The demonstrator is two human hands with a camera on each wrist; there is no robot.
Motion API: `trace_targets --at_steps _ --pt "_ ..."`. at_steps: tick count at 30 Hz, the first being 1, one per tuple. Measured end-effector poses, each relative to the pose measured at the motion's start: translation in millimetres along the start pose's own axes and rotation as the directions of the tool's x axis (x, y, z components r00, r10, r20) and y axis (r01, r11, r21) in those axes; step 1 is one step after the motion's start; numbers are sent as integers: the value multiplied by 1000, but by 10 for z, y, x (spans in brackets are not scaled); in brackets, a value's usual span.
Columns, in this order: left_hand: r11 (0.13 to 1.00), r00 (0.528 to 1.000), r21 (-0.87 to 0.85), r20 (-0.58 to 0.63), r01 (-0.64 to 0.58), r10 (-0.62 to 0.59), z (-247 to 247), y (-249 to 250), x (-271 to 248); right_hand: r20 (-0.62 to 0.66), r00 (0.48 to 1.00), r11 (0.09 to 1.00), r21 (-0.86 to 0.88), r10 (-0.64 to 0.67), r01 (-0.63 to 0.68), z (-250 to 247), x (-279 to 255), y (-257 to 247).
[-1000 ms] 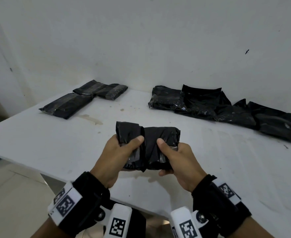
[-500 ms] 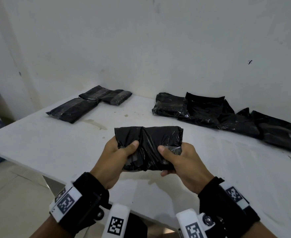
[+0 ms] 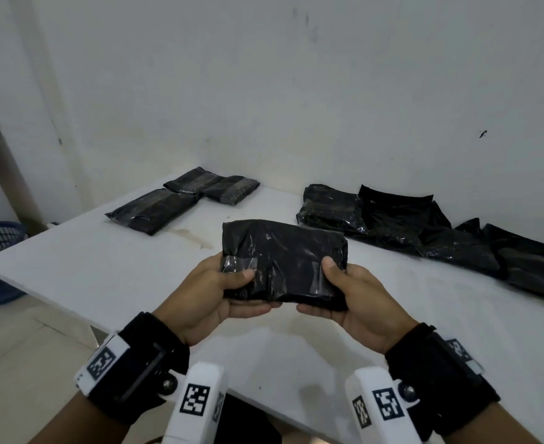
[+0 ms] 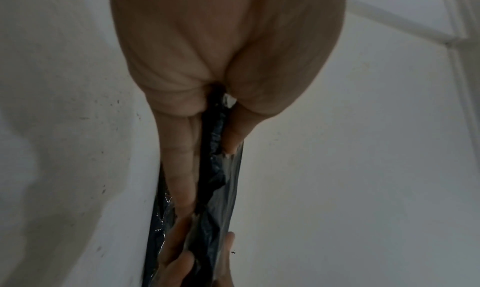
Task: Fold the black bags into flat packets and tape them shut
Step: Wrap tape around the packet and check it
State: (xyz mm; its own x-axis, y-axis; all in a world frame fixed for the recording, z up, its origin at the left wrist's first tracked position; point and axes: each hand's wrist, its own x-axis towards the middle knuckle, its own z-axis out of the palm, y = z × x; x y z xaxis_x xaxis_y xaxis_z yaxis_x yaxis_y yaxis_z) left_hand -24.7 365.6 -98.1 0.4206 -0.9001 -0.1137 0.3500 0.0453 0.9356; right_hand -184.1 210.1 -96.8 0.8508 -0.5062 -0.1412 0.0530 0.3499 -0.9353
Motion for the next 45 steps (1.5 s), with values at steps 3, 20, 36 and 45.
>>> trace_targets --at_steps 3,20,36,45 --pt "1000 1000 3 -23 -6 6 0 60 -24 -4 1000 999 -34 -27 26 3 47 24" --pt "994 970 -55 -229 -97 82 -266 139 -15 67 997 999 34 38 -41 289 268 25" --pt "341 683 873 -12 -349 730 123 108 167 -91 996 973 -231 -8 -13 771 363 -128" --pt "185 908 919 281 -347 310 75 -143 129 -45 992 986 -126 -119 112 623 366 -91"
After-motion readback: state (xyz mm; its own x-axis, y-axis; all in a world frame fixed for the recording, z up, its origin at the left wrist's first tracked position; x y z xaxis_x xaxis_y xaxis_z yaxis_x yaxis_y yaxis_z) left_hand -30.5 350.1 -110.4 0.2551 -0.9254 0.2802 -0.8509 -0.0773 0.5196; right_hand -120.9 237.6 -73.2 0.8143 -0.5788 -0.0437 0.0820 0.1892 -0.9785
